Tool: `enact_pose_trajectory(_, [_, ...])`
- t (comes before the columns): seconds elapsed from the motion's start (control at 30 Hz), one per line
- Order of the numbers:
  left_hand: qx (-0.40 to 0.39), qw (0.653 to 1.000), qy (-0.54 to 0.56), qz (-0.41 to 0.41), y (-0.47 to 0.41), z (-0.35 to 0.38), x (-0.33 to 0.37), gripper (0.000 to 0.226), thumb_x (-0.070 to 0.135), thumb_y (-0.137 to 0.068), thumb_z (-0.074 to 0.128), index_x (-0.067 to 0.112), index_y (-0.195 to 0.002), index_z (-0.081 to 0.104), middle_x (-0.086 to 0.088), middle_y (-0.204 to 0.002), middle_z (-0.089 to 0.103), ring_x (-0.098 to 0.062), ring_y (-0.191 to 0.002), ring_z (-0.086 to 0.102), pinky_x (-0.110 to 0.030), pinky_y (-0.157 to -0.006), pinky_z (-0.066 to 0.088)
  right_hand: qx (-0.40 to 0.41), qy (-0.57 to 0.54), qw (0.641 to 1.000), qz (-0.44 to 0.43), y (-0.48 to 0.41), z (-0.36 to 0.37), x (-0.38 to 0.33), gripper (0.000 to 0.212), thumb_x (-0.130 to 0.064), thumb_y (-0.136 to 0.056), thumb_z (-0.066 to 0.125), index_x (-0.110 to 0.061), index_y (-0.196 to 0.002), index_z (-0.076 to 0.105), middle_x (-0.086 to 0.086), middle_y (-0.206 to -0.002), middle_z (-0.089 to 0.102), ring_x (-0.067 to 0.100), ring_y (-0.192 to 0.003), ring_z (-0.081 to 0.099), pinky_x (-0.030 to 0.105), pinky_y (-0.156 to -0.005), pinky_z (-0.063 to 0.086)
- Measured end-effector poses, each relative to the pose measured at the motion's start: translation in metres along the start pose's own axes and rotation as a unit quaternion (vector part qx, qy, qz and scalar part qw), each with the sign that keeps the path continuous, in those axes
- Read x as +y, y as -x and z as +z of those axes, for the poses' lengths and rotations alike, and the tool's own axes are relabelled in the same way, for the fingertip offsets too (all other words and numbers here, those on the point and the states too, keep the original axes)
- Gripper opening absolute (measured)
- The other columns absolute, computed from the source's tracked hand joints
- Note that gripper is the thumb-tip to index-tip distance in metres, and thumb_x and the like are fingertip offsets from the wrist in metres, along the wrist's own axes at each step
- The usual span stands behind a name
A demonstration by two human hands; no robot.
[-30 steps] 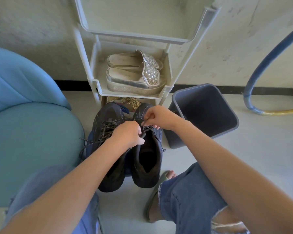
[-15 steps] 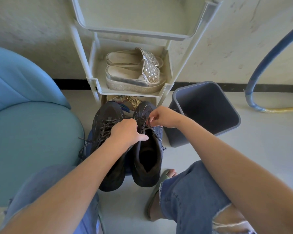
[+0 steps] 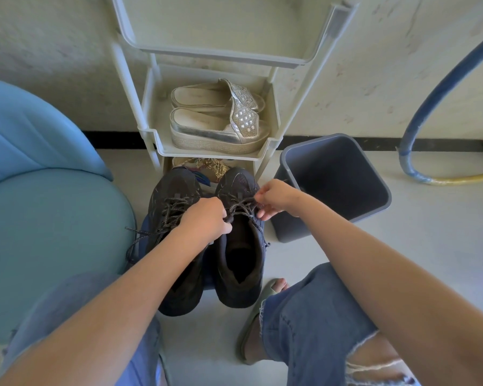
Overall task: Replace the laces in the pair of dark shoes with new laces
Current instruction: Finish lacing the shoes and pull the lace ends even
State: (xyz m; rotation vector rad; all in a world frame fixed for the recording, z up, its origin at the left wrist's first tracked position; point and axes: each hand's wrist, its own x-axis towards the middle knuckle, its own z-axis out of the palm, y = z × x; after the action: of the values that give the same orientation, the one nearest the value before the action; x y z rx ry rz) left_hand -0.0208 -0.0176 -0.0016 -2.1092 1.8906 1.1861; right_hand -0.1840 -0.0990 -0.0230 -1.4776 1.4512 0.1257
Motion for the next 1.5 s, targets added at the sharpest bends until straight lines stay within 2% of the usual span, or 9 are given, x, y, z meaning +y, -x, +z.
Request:
enact_pose_trajectory(0.07, [0.003, 1.0, -0.009, 0.002, 0.001, -0.001, 0.0, 0.025, 0.02, -0.088, 0.06, -0.005, -0.082, 0.058, -0.022, -0.079, 0.059, -0.042, -0.078, 0.059, -0.037, -0.057, 0.044, -0.012, -0.003, 0.999, -0.029, 0.003, -0.004, 0.0, 0.02, -0.013, -0.098, 0.051, -0.004, -0.114, 0.058, 0.003, -0.083, 0.063, 0.011, -0.062, 0.062, 0.018, -0.065, 0.054])
enact_pose_trajectory(0.23, [-0.005, 1.0, -0.012, -0.004, -0.002, -0.002, 0.0, 0.025, 0.024, -0.086, 0.063, 0.008, -0.07, 0.054, -0.002, -0.057, 0.037, -0.023, -0.058, 0.039, -0.028, -0.055, 0.031, 0.033, 0.016, 0.99, -0.136, 0.001, -0.001, -0.009, 0.018, -0.016, -0.089, 0.066, -0.008, -0.105, 0.067, -0.006, -0.086, 0.06, 0.006, -0.073, 0.054, 0.016, -0.066, 0.043])
enact_pose_trajectory(0.33, [-0.006, 1.0, -0.004, -0.006, -0.004, -0.001, -0.002, 0.024, 0.026, -0.086, 0.063, 0.009, -0.073, 0.051, -0.001, -0.06, 0.039, -0.022, -0.06, 0.041, -0.028, -0.057, 0.032, 0.026, 0.073, 0.988, -0.134, -0.004, 0.007, -0.012, 0.014, -0.012, -0.084, 0.071, -0.004, -0.095, 0.068, -0.007, -0.075, 0.058, 0.005, -0.069, 0.053, 0.019, -0.073, 0.04])
enact_pose_trajectory(0.6, [-0.012, 1.0, -0.005, 0.0, -0.006, -0.001, -0.003, 0.027, 0.022, -0.086, 0.061, 0.012, -0.071, 0.042, -0.005, -0.068, 0.044, -0.022, -0.058, 0.037, -0.027, -0.057, 0.031, 0.083, 0.024, 0.993, -0.08, -0.004, -0.007, -0.003, 0.012, -0.017, -0.085, 0.071, -0.016, -0.076, 0.063, -0.007, -0.069, 0.059, 0.003, -0.062, 0.051, 0.015, -0.056, 0.037])
enact_pose_trajectory(0.77, [-0.014, 1.0, -0.002, 0.005, -0.005, -0.001, -0.003, 0.015, 0.029, -0.087, 0.062, 0.015, -0.091, 0.063, -0.007, -0.082, 0.057, -0.023, -0.07, 0.05, -0.031, -0.068, 0.044, 0.055, -0.008, 0.995, -0.081, -0.001, -0.012, 0.001, 0.006, -0.019, -0.088, 0.068, -0.013, -0.086, 0.065, 0.0, -0.071, 0.061, 0.008, -0.061, 0.055, 0.018, -0.061, 0.049])
enact_pose_trajectory(0.9, [-0.024, 0.999, 0.033, -0.018, -0.011, -0.007, -0.005, 0.036, 0.033, -0.095, 0.052, 0.005, -0.073, 0.055, -0.004, -0.062, 0.049, -0.021, -0.06, 0.05, -0.03, -0.064, 0.038, 0.014, -0.061, 0.995, -0.072, 0.0, -0.016, 0.004, 0.01, -0.014, -0.086, 0.07, -0.01, -0.095, 0.066, 0.008, -0.08, 0.064, 0.013, -0.064, 0.06, 0.022, -0.066, 0.055])
enact_pose_trajectory(1.0, [0.042, 0.996, 0.069, -0.034, -0.018, -0.012, -0.007, 0.028, 0.021, -0.099, 0.046, 0.004, -0.099, 0.068, -0.008, -0.088, 0.068, -0.023, -0.079, 0.062, -0.034, -0.076, 0.045, -0.047, -0.025, 0.998, -0.035, -0.001, -0.014, 0.003, 0.021, -0.008, -0.084, 0.071, -0.002, -0.103, 0.063, 0.008, -0.075, 0.064, 0.014, -0.062, 0.063, 0.025, -0.067, 0.058])
enact_pose_trajectory(1.13, [0.118, 0.992, 0.053, 0.002, -0.028, -0.008, -0.005, 0.023, 0.015, -0.093, 0.057, 0.018, -0.112, 0.069, -0.003, -0.115, 0.067, -0.022, -0.105, 0.061, -0.038, -0.092, 0.049, -0.062, -0.022, 0.998, -0.019, -0.001, -0.01, 0.001, 0.018, -0.001, -0.083, 0.07, 0.006, -0.099, 0.064, 0.009, -0.069, 0.068, 0.015, -0.06, 0.068, 0.028, -0.07, 0.06])
enact_pose_trajectory(1.5, [0.157, 0.984, 0.063, 0.057, -0.052, 0.005, -0.011, 0.005, 0.027, -0.082, 0.071, 0.027, -0.086, 0.067, 0.011, -0.079, 0.06, -0.011, -0.078, 0.055, -0.027, -0.065, 0.04, -0.068, -0.011, 0.997, -0.016, -0.002, -0.009, 0.001, 0.011, 0.001, -0.082, 0.067, 0.006, -0.091, 0.066, 0.008, -0.065, 0.071, 0.017, -0.063, 0.071, 0.028, -0.07, 0.06])
